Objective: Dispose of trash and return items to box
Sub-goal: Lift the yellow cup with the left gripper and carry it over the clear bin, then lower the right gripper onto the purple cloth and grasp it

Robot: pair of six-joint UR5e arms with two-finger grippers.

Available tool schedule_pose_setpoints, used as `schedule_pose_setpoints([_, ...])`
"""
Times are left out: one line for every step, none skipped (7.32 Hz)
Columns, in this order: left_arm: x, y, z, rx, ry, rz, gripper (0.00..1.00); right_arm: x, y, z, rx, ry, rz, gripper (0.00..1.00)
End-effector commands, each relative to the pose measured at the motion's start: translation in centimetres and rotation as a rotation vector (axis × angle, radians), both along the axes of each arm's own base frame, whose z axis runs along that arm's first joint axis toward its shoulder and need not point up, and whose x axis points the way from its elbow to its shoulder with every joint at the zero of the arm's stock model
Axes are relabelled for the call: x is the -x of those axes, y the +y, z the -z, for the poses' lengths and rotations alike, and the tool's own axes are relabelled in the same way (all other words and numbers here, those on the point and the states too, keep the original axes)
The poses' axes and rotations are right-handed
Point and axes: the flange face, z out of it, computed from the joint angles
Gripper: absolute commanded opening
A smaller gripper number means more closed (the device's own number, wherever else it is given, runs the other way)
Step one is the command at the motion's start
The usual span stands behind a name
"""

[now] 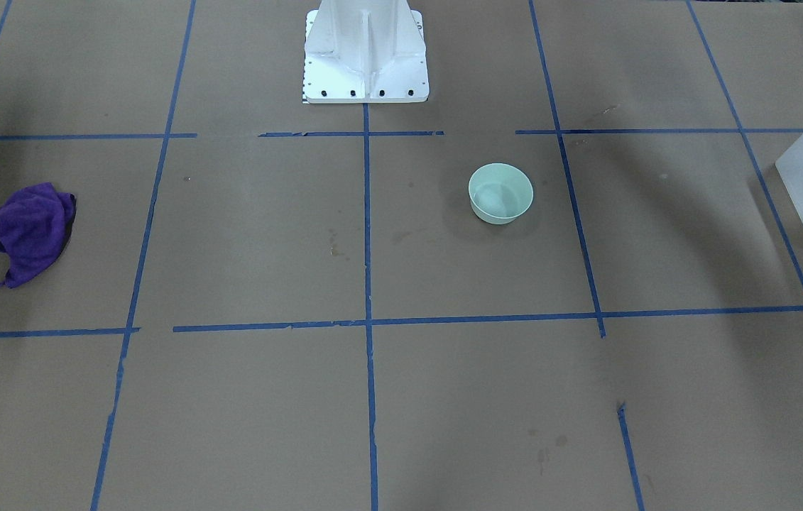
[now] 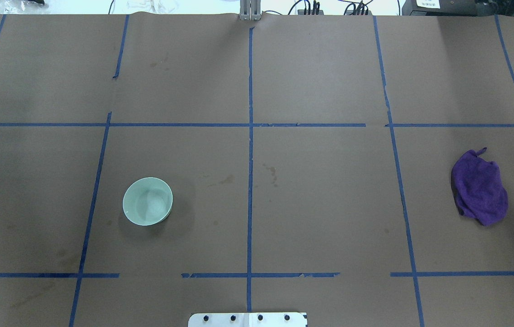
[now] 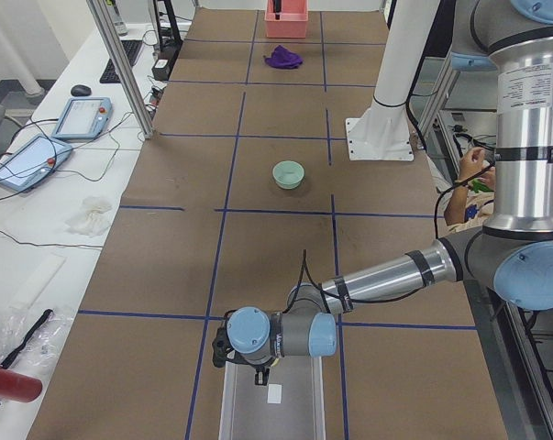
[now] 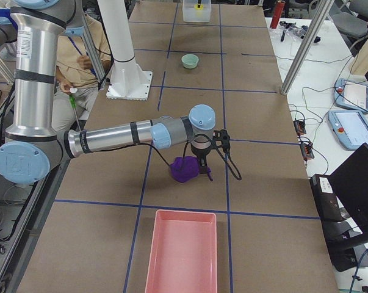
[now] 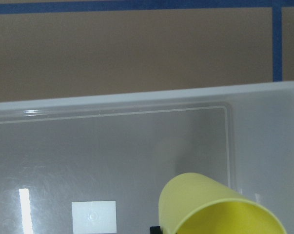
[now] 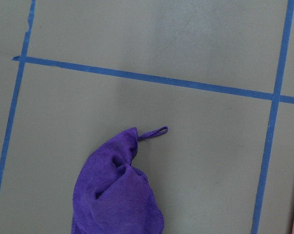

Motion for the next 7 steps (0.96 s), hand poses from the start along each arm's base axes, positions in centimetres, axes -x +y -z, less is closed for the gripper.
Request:
schedule_pose_setpoints([0.0, -0.1, -0.1, -0.001, -0.003, 0.0, 0.29, 0.1, 0.0, 0.1, 0.0, -0.003, 0.001, 1.0])
schedule_pose_setpoints([0.0, -0.1, 0.1, -0.002, -0.003, 0.001, 0.39, 0.2, 0.1, 0.2, 0.005, -0.024, 0.009, 1.0])
schedule_pose_setpoints([0.0, -0.7, 1.0, -0.018, -0.002, 0.003, 0.4, 0.3, 0.1, 0.3, 0.008, -0.033, 0.01, 1.0])
schedule_pose_setpoints([0.0, -2.6, 4.3, -0.08, -0.004, 0.003, 0.41, 0.7, 0.1, 0.7, 0.024, -0.039, 0.0, 1.0])
schedule_pose_setpoints([0.1, -3.5, 7.2, -0.14, -0.002, 0.006, 0.48, 2.5, 0.2, 1.5, 0.037, -0.067, -0.016, 1.0])
schedule_pose_setpoints([0.4, -4.5, 11.7, -0.211, 0.001, 0.015, 0.62, 5.6, 0.5, 2.7, 0.076, -0.103, -0.063, 1.0])
schedule_pose_setpoints([0.5, -5.1, 17.7, -0.229, 0.0, 0.026, 0.64, 9.0, 1.4, 3.2, 0.103, -0.114, -0.087, 1.0])
